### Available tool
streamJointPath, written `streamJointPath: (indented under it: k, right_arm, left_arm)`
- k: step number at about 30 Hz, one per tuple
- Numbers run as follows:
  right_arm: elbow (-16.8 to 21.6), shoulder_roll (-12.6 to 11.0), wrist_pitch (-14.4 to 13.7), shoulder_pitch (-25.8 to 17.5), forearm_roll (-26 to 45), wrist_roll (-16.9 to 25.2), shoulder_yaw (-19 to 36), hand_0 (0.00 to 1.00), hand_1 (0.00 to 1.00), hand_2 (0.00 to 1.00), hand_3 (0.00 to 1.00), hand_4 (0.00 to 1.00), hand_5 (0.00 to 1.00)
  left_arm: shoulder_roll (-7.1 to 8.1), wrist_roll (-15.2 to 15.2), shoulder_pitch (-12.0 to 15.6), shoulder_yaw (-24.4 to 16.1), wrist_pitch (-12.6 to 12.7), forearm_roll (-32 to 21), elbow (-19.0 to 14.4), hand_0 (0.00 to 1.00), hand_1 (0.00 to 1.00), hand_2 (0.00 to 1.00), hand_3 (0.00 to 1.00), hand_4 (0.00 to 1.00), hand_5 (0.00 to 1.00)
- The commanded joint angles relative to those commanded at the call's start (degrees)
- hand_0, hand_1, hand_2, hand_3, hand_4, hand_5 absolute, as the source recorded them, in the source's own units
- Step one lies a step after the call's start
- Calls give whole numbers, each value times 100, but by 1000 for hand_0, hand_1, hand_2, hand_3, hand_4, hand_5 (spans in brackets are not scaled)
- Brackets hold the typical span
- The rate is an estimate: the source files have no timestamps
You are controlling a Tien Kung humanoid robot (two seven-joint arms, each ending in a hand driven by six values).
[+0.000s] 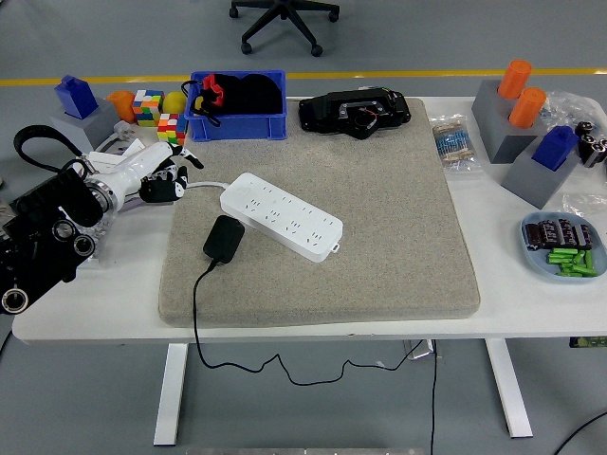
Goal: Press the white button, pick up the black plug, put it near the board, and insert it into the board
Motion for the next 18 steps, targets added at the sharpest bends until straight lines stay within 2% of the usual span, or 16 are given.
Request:
streamJointPath:
  k: [5,11,18]
  right_arm:
    - [9,-4,-4,10,6,5,-3,638,555,529,545,649,328]
    - [-5,6,2,-7,43,-1,-64,638,552,524,545,649,330]
    - [-11,-6,-2,-3,69,-2,-145,638,551,524,545,649,330]
  left_arm:
    - [-111,33,-214,324,-25,-82,138,24,11,110,643,2,2]
    - [-412,110,-589,904,-92,-371,537,10,4,101,647,2,2]
    - [-778,121,-817,1221,-56,-399,1039,9,3,103,649,2,2]
